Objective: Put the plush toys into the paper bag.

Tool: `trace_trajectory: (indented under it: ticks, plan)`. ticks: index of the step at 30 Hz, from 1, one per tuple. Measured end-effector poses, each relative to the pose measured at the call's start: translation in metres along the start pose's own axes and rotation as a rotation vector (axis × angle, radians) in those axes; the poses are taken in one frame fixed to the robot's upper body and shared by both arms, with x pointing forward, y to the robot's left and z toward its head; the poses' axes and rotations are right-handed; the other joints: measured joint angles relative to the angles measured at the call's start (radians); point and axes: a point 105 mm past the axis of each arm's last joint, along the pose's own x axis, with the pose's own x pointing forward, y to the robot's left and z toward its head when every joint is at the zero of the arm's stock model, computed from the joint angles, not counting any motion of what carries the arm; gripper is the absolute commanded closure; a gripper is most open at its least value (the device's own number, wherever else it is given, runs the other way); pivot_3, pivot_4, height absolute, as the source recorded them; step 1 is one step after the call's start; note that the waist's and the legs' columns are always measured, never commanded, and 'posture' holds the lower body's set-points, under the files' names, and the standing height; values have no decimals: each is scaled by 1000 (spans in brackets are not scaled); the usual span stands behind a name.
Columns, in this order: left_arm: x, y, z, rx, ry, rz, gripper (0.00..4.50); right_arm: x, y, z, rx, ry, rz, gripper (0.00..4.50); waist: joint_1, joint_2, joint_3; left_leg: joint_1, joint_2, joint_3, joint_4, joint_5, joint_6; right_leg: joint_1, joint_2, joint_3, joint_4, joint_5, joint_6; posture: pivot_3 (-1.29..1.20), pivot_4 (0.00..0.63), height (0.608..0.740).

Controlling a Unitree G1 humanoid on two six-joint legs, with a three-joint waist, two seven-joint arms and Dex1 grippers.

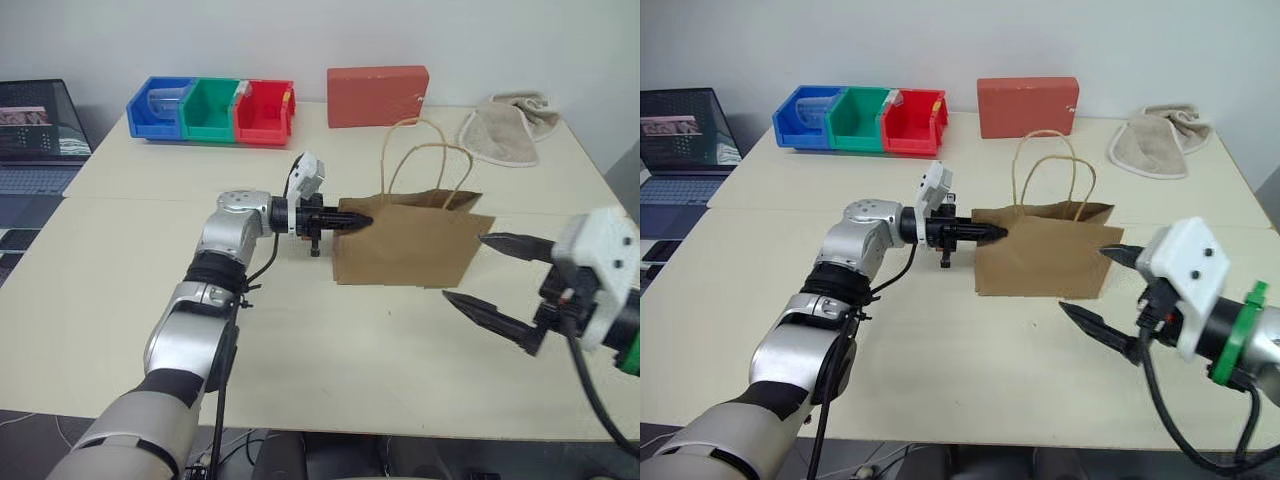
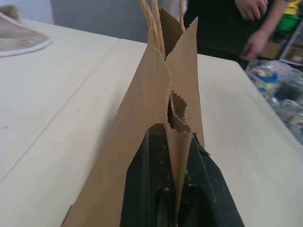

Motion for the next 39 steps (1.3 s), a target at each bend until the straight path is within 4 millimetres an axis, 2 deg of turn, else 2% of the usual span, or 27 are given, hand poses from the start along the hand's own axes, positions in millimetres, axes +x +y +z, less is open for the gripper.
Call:
trace_trajectory:
  ticks: [4, 10, 13, 22, 24, 27, 30, 34, 37, 39]
  plan:
    - [8, -6, -2, -2, 18, -78, 4468, -20, -1, -6, 34, 61, -43, 0, -1, 0, 0, 0, 0, 0, 0, 0, 0, 0, 0, 0, 0, 0, 0, 0, 150, 740]
    - [13, -9, -5, 22, 33, -105, 4468, -23, 5, -9, 32, 87, -55, 0, -8, 0, 0, 1, 0, 0, 0, 0, 0, 0, 0, 1, 1, 0, 0, 0, 150, 740]
    - [13, -5, -7, 16, 47, -71, 3830, -22, 3, -8, 29, 75, -62, 0, -7, 0, 0, 1, 0, 0, 1, 0, 0, 1, 0, 1, 1, 0, 0, 0, 150, 740]
    - [4, -4, -8, 9, 59, -28, 1052, -17, -2, -11, 21, 88, -48, 0, -6, 0, 0, 1, 0, 0, 0, 0, 0, 0, 0, 1, 1, 0, 0, 0, 150, 740]
    - [-3, -3, -9, 11, 68, -3, 423, -17, -8, -8, 6, 83, -60, 0, -7, 0, 0, 1, 0, 1, 0, 0, 0, 0, 0, 1, 1, 0, 0, 0, 150, 740]
    - [-25, 1, -11, 40, 97, 87, 423, -21, -18, -8, 1, 90, -70, 0, -8, 0, 0, 1, 0, 1, 0, 0, 0, 0, 0, 1, 1, 0, 0, 0, 150, 740]
    - [-56, 6, -8, 65, 129, 208, 423, -27, -29, -8, -24, 111, -80, 0, -6, 0, 0, 1, 0, 0, 0, 0, 0, 0, 0, 1, 1, 0, 0, 0, 150, 740]
    - [-87, 3, -8, 136, 248, 304, 423, -37, -42, -8, -70, 126, -86, 0, -2, 0, 0, 1, 0, 1, 0, 0, 0, 0, 0, 1, 0, 0, 0, 0, 150, 740]
    - [-116, 0, -9, 173, 341, 389, 423, -51, -54, -16, -82, 162, -66, 0, -1, -1, 0, 1, 1, 0, 0, 0, 0, 0, 0, 0, 0, 0, 0, 0, 150, 740]
    - [-124, -1, -5, 186, 368, 419, 423, -59, -59, -21, -76, 183, -42, 0, 3, -1, 0, 1, 0, 0, 1, 0, 0, 1, 0, 0, 0, 0, 0, 0, 150, 740]
